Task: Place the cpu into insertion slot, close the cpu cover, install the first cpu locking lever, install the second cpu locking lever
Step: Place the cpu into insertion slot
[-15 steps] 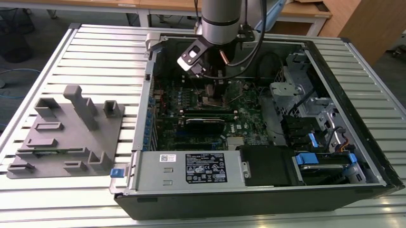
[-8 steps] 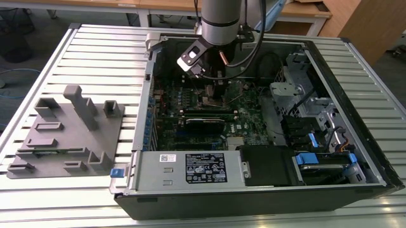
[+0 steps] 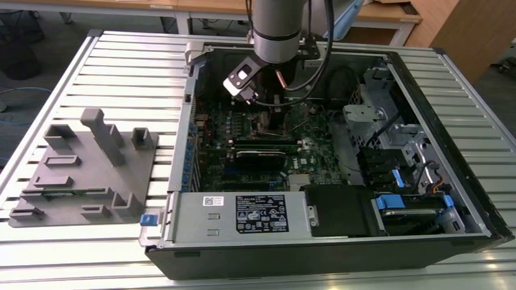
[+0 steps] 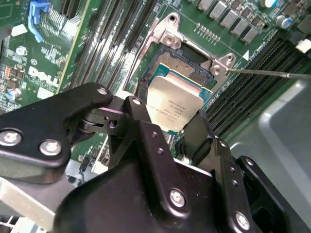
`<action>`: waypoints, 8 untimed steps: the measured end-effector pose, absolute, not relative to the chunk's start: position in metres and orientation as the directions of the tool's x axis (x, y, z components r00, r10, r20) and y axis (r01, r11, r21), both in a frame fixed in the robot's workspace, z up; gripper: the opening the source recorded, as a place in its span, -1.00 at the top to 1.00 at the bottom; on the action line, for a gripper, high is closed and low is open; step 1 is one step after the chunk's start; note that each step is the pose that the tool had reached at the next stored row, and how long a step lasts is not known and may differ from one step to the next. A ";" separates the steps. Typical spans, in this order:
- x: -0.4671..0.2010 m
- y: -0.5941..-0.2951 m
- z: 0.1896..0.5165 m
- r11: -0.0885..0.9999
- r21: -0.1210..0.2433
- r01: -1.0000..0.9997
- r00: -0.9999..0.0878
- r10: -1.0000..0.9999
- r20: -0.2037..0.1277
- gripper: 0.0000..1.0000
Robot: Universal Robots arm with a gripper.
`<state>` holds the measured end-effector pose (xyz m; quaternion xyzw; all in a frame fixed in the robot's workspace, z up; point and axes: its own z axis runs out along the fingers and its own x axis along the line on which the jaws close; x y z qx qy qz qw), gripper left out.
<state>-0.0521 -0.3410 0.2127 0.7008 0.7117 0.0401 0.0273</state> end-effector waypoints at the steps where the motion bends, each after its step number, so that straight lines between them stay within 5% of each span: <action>1: -0.052 -0.341 0.212 0.015 0.095 0.995 -0.016 1.000 0.017 -0.08; 8: -0.053 -0.341 0.205 0.015 0.097 0.995 -0.016 1.000 0.017 -0.08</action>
